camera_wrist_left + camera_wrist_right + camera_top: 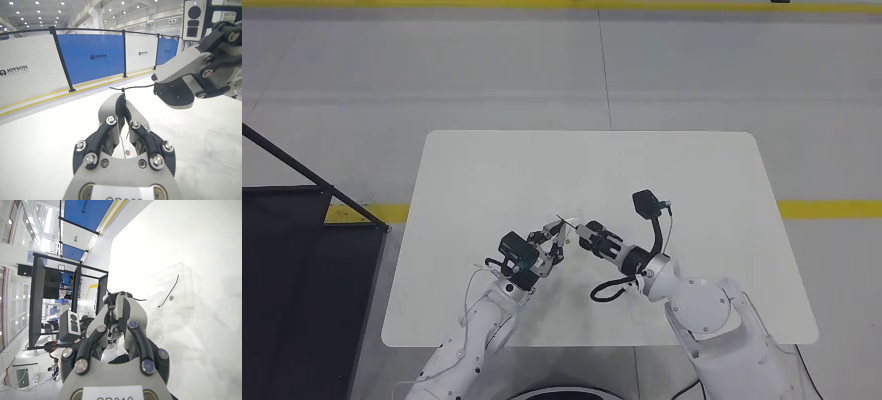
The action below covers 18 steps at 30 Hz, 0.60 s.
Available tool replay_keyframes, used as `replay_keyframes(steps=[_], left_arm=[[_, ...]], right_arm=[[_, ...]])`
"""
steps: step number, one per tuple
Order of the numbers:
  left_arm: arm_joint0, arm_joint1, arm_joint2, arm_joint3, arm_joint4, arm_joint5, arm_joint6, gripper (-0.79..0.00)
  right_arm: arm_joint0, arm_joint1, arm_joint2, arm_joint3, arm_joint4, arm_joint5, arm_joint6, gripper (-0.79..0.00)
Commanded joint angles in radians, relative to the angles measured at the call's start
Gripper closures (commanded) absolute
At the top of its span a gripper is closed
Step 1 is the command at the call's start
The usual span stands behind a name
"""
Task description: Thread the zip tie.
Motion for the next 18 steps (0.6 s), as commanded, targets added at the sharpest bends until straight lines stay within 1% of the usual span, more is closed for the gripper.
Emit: replay_keyframes(steps=[1,6,7,8,9,12,18], left_arm=[[0.000,0.000,0.000,0.000,0.003,-0.002,0.000,0.000],[0.001,0.000,0.003,-0.002,0.009,-0.005,0.003,0.000],[0.001,0.000,0.003,-0.002,0.010,-0.006,0.004,0.000],[0.000,0.000,0.003,-0.001,0.012,-0.006,0.003,0.000],[0.000,0.000,0.003,-0.002,0.013,-0.007,0.004,0.000],[0.001,0.000,0.003,-0.002,0.014,-0.008,0.005,0.000],[0.002,0.000,0.003,-0.004,0.018,-0.008,0.008,0.000]], right_arm=[[0.001,0.000,0.000,0.001,0.003,-0.001,-0.001,-0.163],[0.006,-0.001,-0.001,0.004,0.004,0.004,-0.001,-0.139],[0.008,-0.001,-0.001,0.005,0.003,0.007,0.000,-0.111],[0.011,-0.002,-0.002,0.006,0.003,0.009,0.000,-0.052],[0.013,-0.002,-0.003,0.007,0.004,0.011,0.000,-0.031],[0.016,-0.002,-0.004,0.009,0.005,0.013,0.003,0.000],[0.019,-0.003,-0.007,0.009,0.005,0.013,0.005,0.000]])
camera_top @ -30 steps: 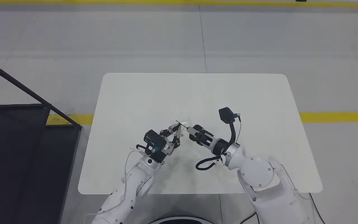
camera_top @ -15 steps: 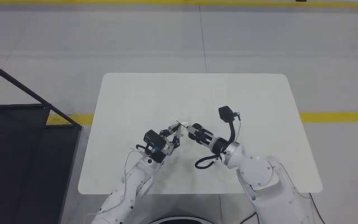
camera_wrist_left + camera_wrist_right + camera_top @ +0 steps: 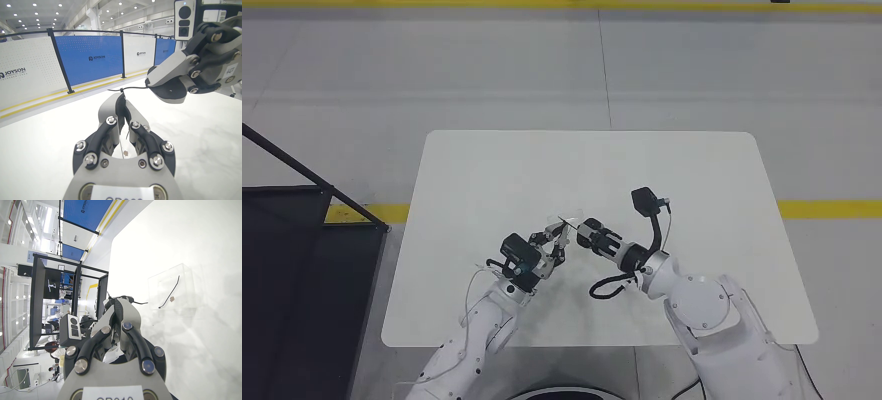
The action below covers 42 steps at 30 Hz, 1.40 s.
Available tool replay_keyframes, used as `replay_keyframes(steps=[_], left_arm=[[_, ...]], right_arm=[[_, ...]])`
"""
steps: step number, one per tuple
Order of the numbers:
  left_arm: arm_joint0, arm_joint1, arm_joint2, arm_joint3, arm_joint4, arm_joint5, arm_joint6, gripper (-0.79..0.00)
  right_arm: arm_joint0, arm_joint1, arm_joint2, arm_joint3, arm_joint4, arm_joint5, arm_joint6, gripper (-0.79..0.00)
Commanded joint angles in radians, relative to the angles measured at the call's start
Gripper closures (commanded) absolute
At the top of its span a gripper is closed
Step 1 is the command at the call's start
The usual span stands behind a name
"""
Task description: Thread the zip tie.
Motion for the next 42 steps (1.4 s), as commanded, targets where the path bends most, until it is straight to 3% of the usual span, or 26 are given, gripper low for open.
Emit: replay_keyframes(steps=[1,7,8,10,25,35,42], left_arm=[[0.000,0.000,0.000,-0.001,0.001,-0.001,0.001,0.000],[0.001,0.000,-0.001,-0.002,0.002,-0.002,0.001,0.000],[0.001,0.000,-0.001,-0.002,0.002,-0.002,0.001,0.000],[0.002,0.000,-0.001,-0.002,0.001,0.000,-0.001,0.000],[0.001,-0.001,-0.001,-0.001,0.001,0.002,0.002,0.000],[0.001,-0.002,-0.002,-0.001,0.000,0.003,0.000,0.000],[0.001,-0.002,-0.002,0.000,0.001,0.003,0.000,0.000]], right_arm=[[0.000,0.000,-0.001,0.000,-0.002,0.000,0.001,0.000],[0.001,-0.001,-0.002,0.000,0.000,0.002,-0.002,0.000],[0.001,-0.001,-0.002,0.000,0.000,0.002,-0.002,-0.018],[0.001,-0.001,-0.003,0.000,0.000,0.001,-0.003,-0.148],[-0.001,-0.001,-0.004,-0.002,-0.008,0.003,0.004,-0.052],[-0.004,-0.001,-0.009,-0.006,-0.013,0.003,0.005,-0.117],[-0.006,-0.001,-0.009,-0.007,-0.017,0.003,0.003,-0.034]])
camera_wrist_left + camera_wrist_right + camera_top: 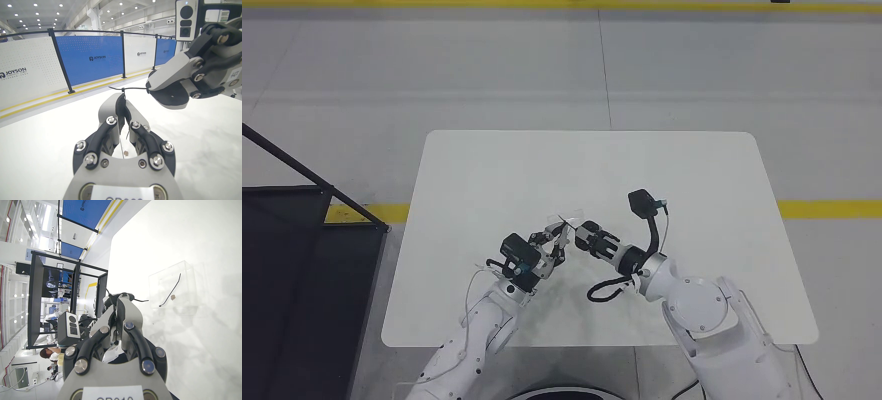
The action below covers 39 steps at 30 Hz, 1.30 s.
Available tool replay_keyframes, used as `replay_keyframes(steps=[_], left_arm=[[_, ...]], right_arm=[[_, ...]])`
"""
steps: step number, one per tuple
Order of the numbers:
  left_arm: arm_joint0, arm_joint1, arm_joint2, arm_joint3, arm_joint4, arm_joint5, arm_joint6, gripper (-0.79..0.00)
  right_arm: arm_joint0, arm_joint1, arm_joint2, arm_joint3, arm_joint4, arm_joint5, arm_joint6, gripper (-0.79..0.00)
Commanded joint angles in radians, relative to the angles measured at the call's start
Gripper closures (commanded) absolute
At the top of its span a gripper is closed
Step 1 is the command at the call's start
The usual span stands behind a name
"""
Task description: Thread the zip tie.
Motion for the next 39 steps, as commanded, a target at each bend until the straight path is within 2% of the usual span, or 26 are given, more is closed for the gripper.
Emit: replay_keyframes(steps=[1,22,31,39], left_arm=[[0.000,0.000,0.000,0.001,0.000,0.000,0.000,0.000],[0.000,0.003,0.008,0.006,0.058,-0.004,0.029,0.000],[0.003,0.002,0.025,0.008,0.138,0.060,0.035,0.000],[0.006,0.002,0.031,0.010,0.167,0.076,0.063,0.000]], right_arm=[[0.000,0.000,0.000,0.001,0.000,-0.001,0.000,-0.006],[0.002,-0.001,-0.001,-0.003,-0.004,0.003,0.000,0.000],[-0.009,0.001,0.006,-0.025,-0.014,0.009,0.006,0.000],[-0.005,0.003,0.004,-0.039,-0.047,0.059,0.024,0.000]])
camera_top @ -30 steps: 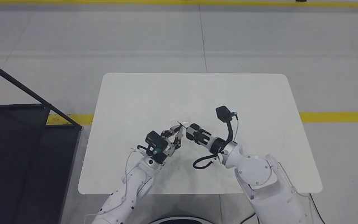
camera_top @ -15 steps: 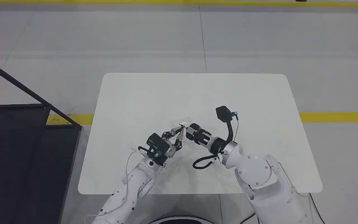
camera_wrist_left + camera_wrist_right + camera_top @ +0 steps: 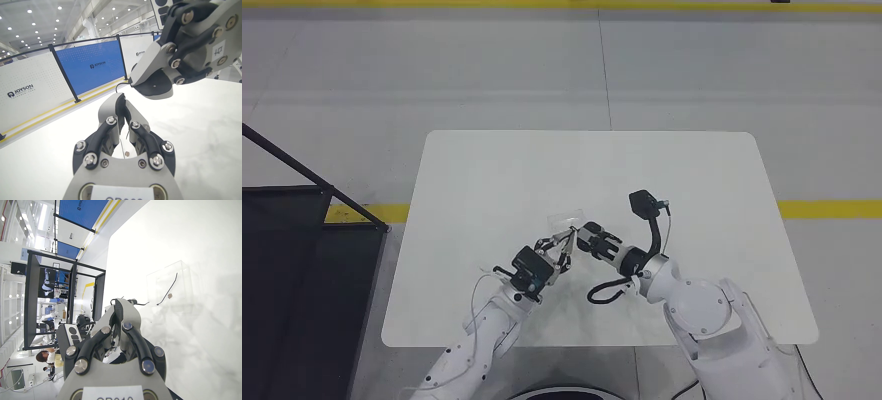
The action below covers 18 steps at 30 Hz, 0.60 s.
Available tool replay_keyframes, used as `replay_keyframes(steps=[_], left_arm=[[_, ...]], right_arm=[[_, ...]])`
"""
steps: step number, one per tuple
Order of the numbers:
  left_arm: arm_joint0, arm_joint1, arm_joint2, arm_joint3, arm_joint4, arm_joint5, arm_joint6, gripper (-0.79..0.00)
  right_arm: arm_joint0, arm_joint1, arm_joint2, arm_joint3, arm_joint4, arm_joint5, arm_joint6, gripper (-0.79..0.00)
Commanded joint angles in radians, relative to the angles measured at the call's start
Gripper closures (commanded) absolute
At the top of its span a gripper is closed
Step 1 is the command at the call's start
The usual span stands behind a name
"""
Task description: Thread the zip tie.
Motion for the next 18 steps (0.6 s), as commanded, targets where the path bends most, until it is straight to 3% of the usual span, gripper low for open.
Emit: replay_keyframes(steps=[1,10,11,12,18], left_arm=[[0.002,0.000,0.001,0.000,0.006,0.004,0.004,0.000],[0.003,0.000,0.003,0.003,0.009,0.011,0.009,0.000],[0.003,-0.001,0.002,0.001,-0.001,0.012,0.008,0.000],[0.004,-0.001,0.000,0.000,-0.012,0.012,0.006,0.000],[0.002,-0.003,-0.013,-0.009,-0.084,-0.024,-0.014,0.000]], right_arm=[[0.002,0.000,0.000,-0.004,-0.007,0.014,0.004,0.000],[0.010,0.001,-0.008,-0.028,-0.035,0.067,0.021,0.000],[0.010,0.001,-0.007,-0.027,-0.034,0.068,0.020,-0.154],[0.009,0.000,-0.004,-0.026,-0.027,0.068,0.019,-0.382],[-0.013,0.005,0.038,-0.024,0.013,0.030,0.023,-0.434]])
